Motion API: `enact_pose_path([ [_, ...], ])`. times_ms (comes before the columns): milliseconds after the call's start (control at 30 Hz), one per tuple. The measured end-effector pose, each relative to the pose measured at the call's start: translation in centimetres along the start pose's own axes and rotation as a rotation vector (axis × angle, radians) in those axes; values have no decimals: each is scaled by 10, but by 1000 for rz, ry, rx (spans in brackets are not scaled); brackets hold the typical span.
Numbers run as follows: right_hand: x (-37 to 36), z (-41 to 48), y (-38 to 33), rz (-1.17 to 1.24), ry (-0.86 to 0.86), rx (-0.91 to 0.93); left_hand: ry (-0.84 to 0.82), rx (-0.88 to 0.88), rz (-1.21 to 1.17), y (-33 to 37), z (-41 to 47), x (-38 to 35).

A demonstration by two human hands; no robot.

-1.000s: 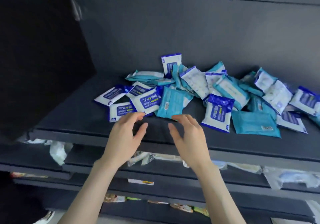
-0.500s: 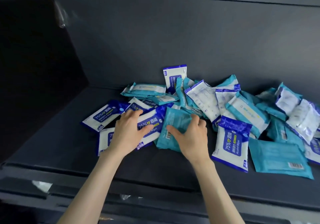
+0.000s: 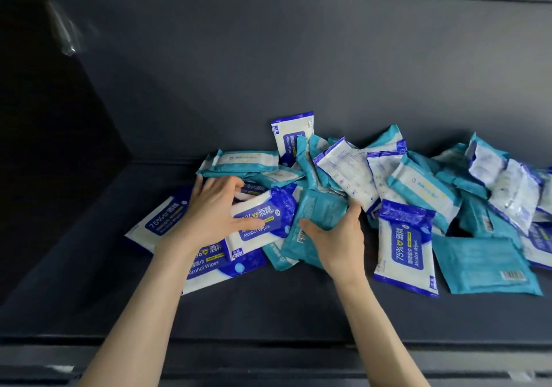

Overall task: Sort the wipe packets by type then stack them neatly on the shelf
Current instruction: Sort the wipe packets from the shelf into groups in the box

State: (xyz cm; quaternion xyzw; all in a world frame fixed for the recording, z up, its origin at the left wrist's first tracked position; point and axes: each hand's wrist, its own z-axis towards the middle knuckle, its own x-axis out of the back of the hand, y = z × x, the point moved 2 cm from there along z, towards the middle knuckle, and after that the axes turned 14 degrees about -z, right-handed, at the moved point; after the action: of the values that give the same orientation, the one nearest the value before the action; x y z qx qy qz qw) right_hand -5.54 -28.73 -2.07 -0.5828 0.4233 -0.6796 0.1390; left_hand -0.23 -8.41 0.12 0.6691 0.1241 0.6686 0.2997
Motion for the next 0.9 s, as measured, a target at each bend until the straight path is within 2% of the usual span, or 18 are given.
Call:
enact_pose_path([
  [100, 1, -2, -2, 191, 8, -66, -33, 36, 117, -4, 7, 3],
  [233, -2, -1, 0, 424, -5, -152, -40, 40, 137, -1, 6, 8],
  [367, -1, -5, 1, 590, -61, -153, 36, 27, 76, 11, -3, 15],
  [533, 8, -10, 1, 778, -118, -134, 251, 0, -200, 11, -10, 20],
  [667, 18, -13, 3, 822, -151, -81, 338, -37, -441, 18, -13, 15],
  [900, 57, -21, -2, 822, 5, 55, 510, -78, -708, 57, -25, 14],
])
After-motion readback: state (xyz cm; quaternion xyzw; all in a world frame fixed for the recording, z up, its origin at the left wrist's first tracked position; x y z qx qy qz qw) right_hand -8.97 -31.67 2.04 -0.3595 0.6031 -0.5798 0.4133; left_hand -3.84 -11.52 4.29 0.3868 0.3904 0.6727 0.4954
